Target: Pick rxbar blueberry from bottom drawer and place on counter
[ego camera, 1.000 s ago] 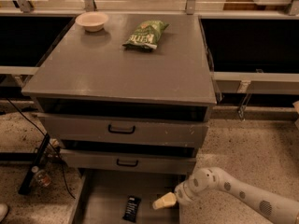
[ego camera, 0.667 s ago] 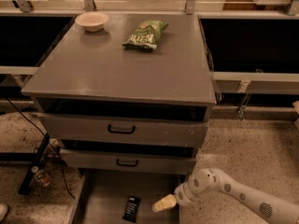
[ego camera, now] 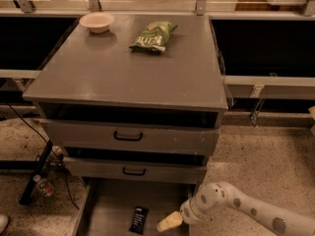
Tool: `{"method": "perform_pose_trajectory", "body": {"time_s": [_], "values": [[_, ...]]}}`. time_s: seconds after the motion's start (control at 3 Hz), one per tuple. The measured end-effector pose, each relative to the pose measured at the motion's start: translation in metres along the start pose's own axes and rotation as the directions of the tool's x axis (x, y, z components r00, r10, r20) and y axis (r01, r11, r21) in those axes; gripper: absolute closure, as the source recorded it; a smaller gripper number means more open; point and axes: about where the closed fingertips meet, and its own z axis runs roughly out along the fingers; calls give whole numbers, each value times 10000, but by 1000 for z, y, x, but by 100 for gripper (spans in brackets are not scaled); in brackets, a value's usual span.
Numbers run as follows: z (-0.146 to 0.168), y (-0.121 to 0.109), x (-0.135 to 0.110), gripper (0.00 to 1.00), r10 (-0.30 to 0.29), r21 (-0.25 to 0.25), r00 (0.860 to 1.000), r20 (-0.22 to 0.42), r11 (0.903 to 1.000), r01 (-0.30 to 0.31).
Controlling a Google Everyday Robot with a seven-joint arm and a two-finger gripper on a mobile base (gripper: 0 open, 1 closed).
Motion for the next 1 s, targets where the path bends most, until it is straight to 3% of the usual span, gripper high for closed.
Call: {"method": "perform_pose_trajectory", "body": {"time_s": [0.33, 0.67, 1.0], "values": [[14, 32, 33, 0, -716, -161, 9968, -352, 9973, 710], [14, 32, 33, 0, -718, -161, 9968, -354, 9973, 712], [28, 29, 17, 0, -435, 91, 9990, 80, 9990, 434]]}}
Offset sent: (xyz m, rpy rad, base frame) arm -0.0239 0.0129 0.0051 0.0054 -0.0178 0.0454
